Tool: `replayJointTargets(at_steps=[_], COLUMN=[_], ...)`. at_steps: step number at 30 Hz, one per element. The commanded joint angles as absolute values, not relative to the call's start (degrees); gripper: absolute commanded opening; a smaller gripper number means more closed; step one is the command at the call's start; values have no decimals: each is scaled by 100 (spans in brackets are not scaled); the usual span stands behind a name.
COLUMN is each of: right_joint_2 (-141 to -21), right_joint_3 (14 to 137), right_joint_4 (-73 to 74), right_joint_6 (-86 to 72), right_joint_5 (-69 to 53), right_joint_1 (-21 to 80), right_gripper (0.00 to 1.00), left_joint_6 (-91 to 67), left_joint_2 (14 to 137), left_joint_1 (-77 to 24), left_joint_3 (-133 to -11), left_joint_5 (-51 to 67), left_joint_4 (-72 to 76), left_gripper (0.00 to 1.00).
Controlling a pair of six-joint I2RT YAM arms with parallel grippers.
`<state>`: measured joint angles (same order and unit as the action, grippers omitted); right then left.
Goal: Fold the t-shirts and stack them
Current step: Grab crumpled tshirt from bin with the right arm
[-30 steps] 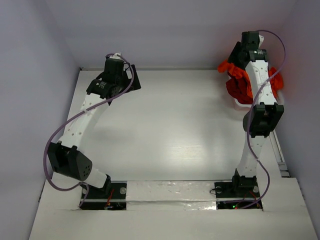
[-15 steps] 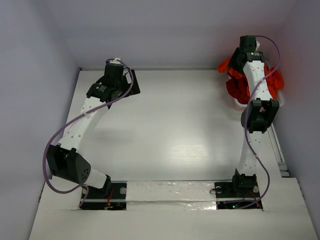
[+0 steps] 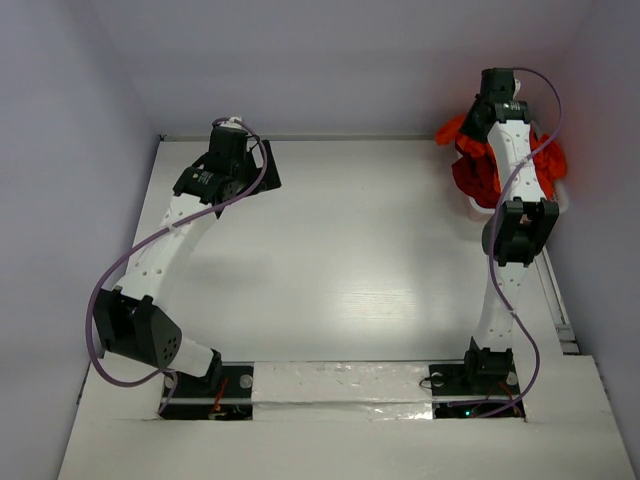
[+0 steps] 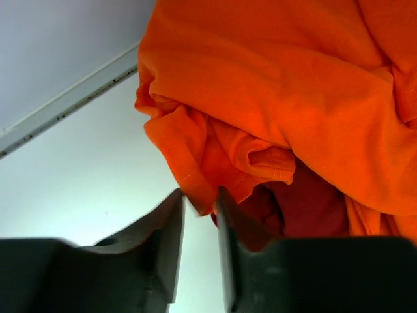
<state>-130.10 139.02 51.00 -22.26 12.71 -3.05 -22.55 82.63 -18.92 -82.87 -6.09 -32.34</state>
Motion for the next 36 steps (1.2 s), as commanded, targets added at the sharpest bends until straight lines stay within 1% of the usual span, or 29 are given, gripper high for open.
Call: replayJointTargets(at_steps=[1,3,4,7,14,18,24,26,29,33,34,36], right_joint_2=[-12964,-12981,-12990,-12981,-12762,-12122,-10944,-10689,-10302,-9302,-9177,-8931], right_joint_3=[14142,14177,14177,14150,14045,13843,14307,14859,15055,14915,14941,15038], right_joint_4=[5001,5001,5001,5001,5054,5045,5343,5755,5933,5538,5363,5195], right_joint_6=[-2188,-2188,-2188,-2197,-2215,-2049,-1810,-1881,-1916,-2030,-2039,-2083], right_joint_5=[1178,1160,1134,1151,1125,1239,1573,1416,1108,511,301,89], right_joint_1=[-352,-352,-352,-352,-299,236,1484,1861,2362,3303,3644,3962], right_gripper=[30,24,16,0,0,0,0,0,0,0,0,0], left_joint_6=[-2268,-2268,-2268,-2268,-2312,-2364,-2443,-2470,-2644,-2908,-2953,-3032], left_joint_2=[8051,8042,8042,8051,8060,8068,8244,8192,7973,7559,7472,7234], left_joint_1=[-1898,-1898,-1898,-1898,-1898,-1898,-2004,-2065,-2118,-2118,-2118,-2118], left_joint_3=[-8244,-8227,-8218,-8209,-8086,-7832,-7506,-7121,-6725,-5996,-5916,-5766], left_joint_5=[-598,-606,-598,-580,-475,-326,-255,-203,-106,-26,-26,156], left_joint_4=[-3102,-3111,-3120,-3120,-3024,-2804,-2549,-2444,-2163,-1820,-1793,-1749], left_gripper=[99,99,99,99,99,99,99,99,99,99,99,99])
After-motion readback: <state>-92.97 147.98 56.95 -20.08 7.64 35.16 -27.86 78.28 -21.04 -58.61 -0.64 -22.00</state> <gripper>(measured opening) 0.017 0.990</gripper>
